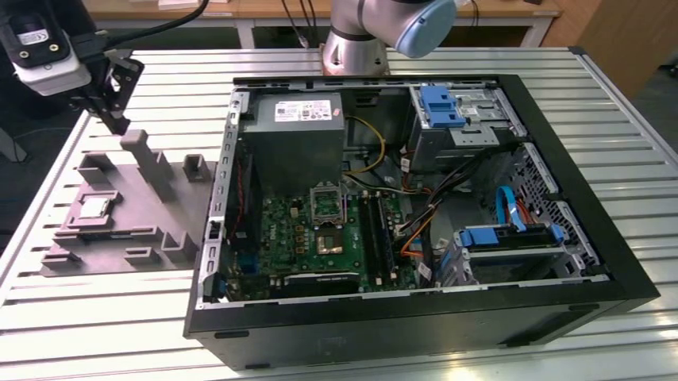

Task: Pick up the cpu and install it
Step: 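Reach for the cpu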

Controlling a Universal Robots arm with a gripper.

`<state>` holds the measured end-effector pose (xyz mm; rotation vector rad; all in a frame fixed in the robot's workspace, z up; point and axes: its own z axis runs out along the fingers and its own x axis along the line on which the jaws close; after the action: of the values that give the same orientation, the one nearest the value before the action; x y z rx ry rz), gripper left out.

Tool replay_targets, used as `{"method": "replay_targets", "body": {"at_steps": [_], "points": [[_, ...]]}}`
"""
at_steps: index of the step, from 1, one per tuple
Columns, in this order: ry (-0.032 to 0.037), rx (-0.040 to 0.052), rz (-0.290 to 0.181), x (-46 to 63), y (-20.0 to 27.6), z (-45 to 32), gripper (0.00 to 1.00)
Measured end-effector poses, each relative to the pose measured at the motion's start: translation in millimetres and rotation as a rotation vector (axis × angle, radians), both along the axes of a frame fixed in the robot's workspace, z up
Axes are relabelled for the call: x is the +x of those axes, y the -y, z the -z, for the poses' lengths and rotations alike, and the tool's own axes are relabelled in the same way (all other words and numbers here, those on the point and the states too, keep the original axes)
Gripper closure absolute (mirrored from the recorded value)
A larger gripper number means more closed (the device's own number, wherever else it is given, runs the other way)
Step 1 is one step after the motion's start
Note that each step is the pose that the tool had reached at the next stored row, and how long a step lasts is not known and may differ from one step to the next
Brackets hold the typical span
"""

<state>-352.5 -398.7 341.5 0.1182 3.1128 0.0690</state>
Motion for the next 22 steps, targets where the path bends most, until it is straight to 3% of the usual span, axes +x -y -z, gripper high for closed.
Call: {"method": "replay_targets", "body": {"at_steps": [16, 22], "points": [[-0.0001, -0.0001, 0.000, -8.3, 0.0, 1.2, 0.89], [0.0000, 0.0000, 0.000, -18.0, 0.0, 2.3, 0.89]]}}
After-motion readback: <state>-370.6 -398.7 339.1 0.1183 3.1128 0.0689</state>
